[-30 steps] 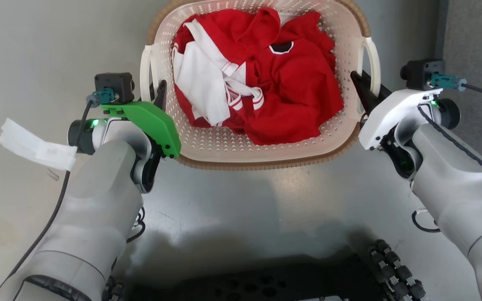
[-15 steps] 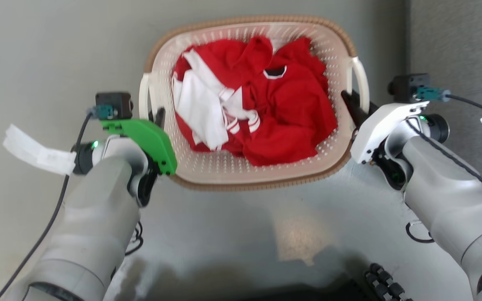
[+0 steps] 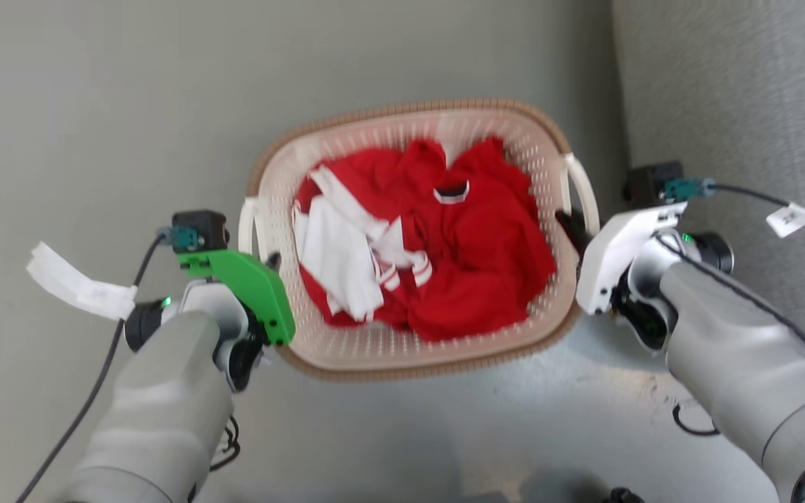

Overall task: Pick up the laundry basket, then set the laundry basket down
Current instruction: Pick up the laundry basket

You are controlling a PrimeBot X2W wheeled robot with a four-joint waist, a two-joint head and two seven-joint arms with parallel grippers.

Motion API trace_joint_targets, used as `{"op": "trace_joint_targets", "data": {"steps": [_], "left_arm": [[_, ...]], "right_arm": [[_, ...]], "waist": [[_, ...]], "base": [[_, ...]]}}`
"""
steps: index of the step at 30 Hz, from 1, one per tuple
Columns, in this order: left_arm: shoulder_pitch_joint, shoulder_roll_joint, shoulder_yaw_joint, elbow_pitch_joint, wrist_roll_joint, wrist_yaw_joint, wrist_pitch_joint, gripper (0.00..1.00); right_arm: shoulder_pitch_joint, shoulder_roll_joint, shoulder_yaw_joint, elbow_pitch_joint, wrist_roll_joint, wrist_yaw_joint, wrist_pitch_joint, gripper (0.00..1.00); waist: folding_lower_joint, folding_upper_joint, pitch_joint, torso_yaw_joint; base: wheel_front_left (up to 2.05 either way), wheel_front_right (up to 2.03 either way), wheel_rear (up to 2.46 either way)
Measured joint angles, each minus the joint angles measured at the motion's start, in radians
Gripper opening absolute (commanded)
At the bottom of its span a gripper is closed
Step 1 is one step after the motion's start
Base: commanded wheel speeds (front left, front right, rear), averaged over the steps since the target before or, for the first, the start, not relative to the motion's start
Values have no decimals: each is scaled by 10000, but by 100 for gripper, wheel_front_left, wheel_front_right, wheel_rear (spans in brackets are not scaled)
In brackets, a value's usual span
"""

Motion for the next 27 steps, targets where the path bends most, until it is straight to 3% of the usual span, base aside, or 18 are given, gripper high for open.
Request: {"op": "trace_joint_targets", "data": {"steps": [27], "left_arm": [[2093, -71, -665, 600, -1122, -221, 2217, 0]], "right_arm": [[1787, 297, 1152, 410, 1306, -12, 2652, 0]], "waist": [[0, 0, -3685, -159]], "base": [[0, 0, 0]]}}
